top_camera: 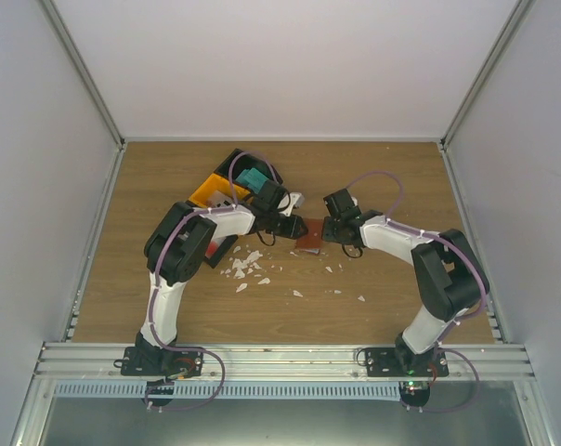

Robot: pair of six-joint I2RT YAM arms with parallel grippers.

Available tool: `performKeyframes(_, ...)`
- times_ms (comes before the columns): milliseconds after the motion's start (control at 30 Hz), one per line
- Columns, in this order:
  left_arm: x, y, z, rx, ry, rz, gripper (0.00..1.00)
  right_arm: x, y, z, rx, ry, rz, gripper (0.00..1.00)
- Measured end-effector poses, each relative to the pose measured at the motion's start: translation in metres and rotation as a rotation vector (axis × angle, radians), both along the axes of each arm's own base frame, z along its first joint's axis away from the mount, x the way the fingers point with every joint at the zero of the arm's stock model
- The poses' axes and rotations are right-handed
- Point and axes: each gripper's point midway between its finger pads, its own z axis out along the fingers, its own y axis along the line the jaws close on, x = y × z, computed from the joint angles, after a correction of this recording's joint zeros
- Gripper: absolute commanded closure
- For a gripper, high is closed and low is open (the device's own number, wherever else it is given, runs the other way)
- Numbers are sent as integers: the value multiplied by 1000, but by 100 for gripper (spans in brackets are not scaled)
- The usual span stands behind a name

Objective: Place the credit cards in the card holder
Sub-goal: Close the card holder at the center of the board.

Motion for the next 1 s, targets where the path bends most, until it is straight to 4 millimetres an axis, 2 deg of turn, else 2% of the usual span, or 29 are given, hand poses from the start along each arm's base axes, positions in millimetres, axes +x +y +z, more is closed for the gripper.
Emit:
performKeyframes(167,-9,3,1,13,6,2,65,0,1,-1,10,3,-1,89)
performKeyframes(400,-15,4,1,28,19,6,65,-3,1,-4,24,14,-1,99)
performKeyframes(667,-18,5,2,32,29,7,59,-5,1,-2,33,6,3,100)
performKeyframes(833,-23,7,3,31,43,17,55,-5,5,8,58,-39,45,100)
performKeyframes(900,-25,9,3,30,51,24,59,-5,9,13,74,-64,77,100)
performKeyframes(1000,-28,11,2,28,67,38,71,-3,15,19,91,-94,125,100)
